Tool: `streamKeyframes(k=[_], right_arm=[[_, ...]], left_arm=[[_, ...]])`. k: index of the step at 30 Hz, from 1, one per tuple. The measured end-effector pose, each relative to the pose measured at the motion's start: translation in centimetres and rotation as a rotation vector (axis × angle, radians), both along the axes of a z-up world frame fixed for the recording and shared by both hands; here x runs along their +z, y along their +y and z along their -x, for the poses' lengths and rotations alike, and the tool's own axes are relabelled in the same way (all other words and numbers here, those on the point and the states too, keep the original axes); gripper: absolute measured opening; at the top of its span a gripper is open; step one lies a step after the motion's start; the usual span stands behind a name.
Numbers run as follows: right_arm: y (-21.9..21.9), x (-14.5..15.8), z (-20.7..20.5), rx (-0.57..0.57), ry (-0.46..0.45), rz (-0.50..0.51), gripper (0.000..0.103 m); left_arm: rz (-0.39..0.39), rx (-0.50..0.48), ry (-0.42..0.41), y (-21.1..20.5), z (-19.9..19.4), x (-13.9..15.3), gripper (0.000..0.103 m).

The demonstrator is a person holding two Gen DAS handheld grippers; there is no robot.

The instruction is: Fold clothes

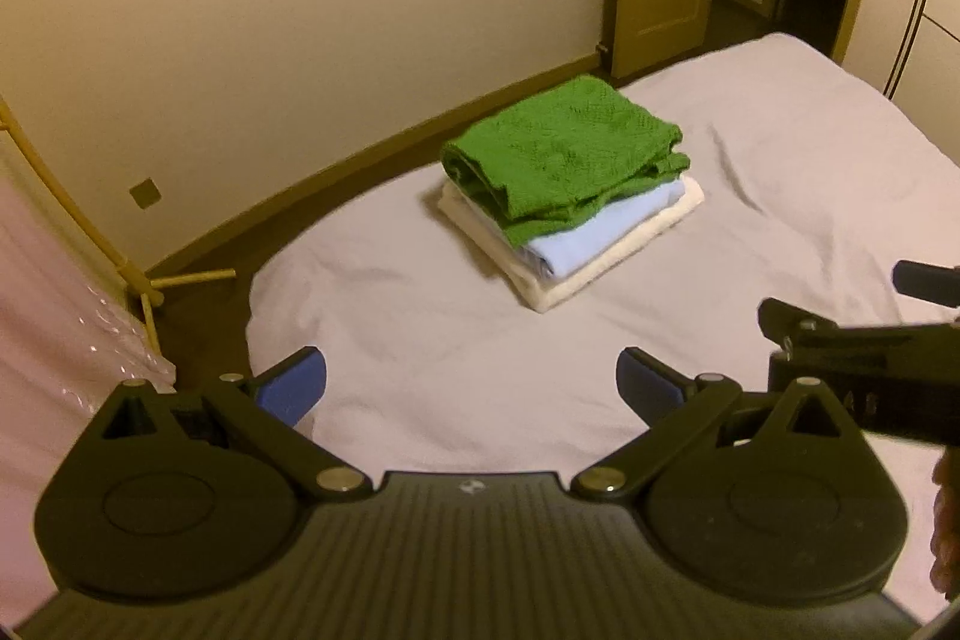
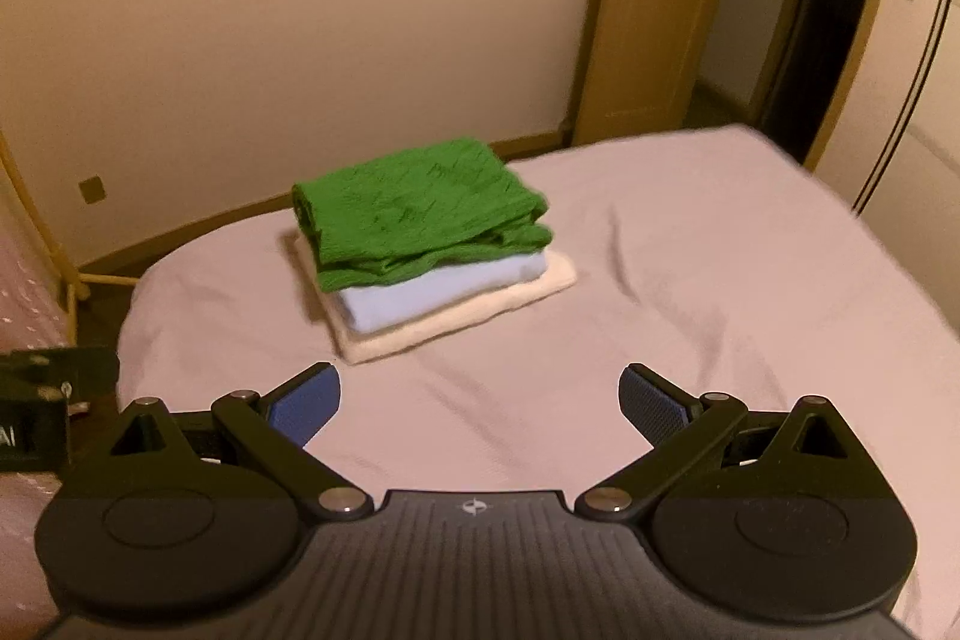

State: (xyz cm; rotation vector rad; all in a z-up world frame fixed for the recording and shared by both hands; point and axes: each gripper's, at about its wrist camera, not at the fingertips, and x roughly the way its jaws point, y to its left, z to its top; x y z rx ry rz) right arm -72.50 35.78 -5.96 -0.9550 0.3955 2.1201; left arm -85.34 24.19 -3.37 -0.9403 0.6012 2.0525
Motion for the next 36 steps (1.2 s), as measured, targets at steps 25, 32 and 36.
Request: streamKeyframes(k=[25,32,36], right_arm=[[10.9,-7.1,2.5,-0.009,-0.048,0.25,0.102],[13.0,-8.2,2.3,-0.042,-0.046,0.287,0.102],[13.8,-8.5,2.1,-0.056,-0.041,0.304,0.102]], left_arm=[[0.15,0.052,-0.103,9.6,3.2,-7.2,0.102],[0.159,0.038,-0.109,11.7,3.7,-8.1,0.102],[0.158,0.038,-0.114,12.3,4.0,-8.4,0.102]])
